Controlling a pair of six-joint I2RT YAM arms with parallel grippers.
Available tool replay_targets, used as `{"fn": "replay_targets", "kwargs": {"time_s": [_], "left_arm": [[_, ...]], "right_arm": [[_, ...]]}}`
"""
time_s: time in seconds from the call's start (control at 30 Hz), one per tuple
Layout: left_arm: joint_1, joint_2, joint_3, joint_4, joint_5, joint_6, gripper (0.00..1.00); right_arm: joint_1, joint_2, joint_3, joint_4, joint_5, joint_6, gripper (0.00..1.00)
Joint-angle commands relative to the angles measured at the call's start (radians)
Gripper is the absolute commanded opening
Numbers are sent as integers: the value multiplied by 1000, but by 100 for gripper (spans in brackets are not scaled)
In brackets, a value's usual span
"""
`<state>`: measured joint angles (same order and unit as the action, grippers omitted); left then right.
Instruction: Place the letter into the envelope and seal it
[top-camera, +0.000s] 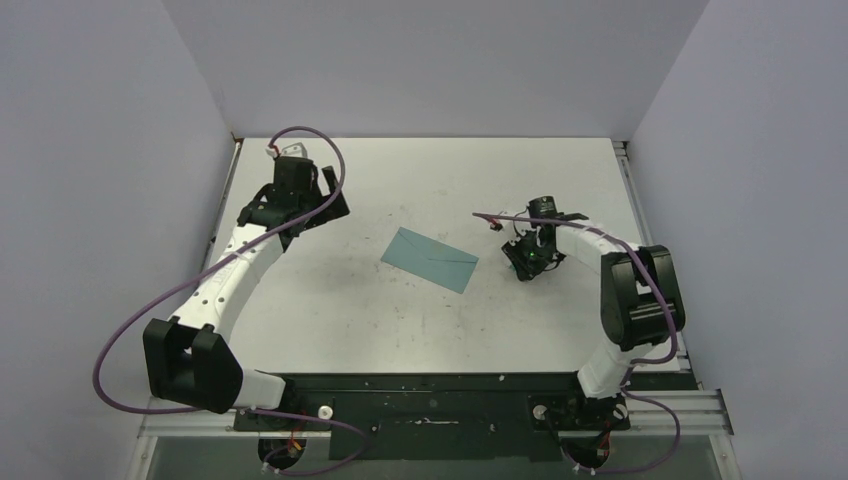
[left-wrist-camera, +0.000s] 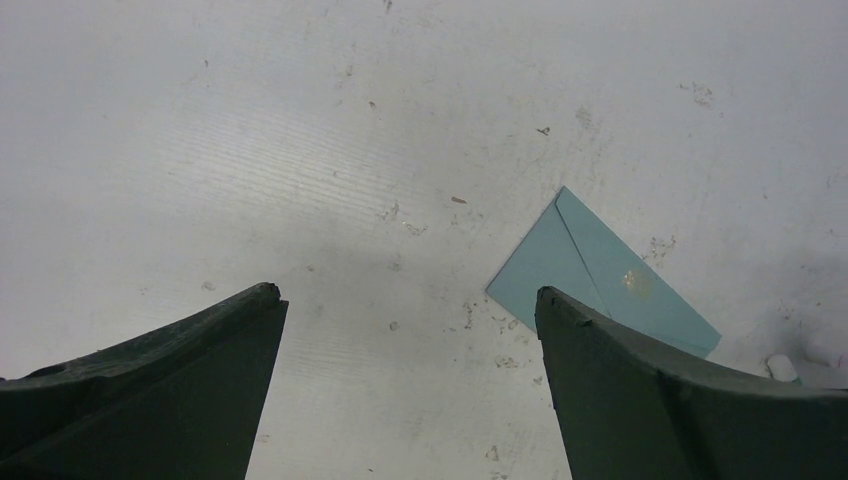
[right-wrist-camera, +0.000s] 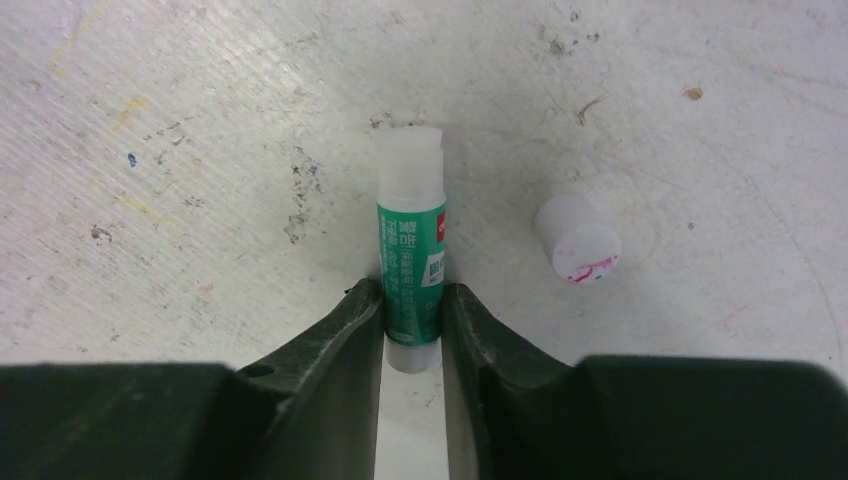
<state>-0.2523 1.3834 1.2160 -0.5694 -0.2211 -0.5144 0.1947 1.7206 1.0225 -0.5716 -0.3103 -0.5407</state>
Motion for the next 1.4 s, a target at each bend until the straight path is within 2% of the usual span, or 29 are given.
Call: {"fn": "replay_targets", "kwargs": {"time_s": [0.0,0.07,0.13,0.33,0.4,0.53,0.6,0.73,0.8,0.97,1.17,1.37], "left_arm": [[1,-36,-8,80,97,25,96],[1,-35,-10,99,164,29,96],[2,-31,-10,119,237,33,96],[0,-24,-1,203,576,42,96],[-1,-33,-10,274,701,13,96],[-35,-63,-53,533,895,-98,96],[-65,-68,-51,632,944,-129,97],[-147,-62,-34,724,979,-162,99],[-190,-56,-30,759,981,-166,100],[-253,-41,-25,790,908,-168,83],[-255,-30,-41,855,958,-201,54],[-255,-52,-97,896,968,-227,44]], "right_arm": [[28,-23,-31,11,25,-14,10],[29,-60,-25,19,-13,-7,6],[24,-118,-23,37,-74,7,5],[-5,-312,-19,160,-305,154,5],[-5,-360,-27,249,-350,284,5],[7,-442,-65,499,-430,616,5],[24,-494,-97,666,-448,771,5],[63,-546,-158,947,-465,1029,5],[101,-534,-160,1007,-480,1120,5],[248,-512,-132,1042,-450,1174,5],[333,-514,-165,1136,-393,1239,5],[355,-518,-188,1172,-353,1262,5]]}}
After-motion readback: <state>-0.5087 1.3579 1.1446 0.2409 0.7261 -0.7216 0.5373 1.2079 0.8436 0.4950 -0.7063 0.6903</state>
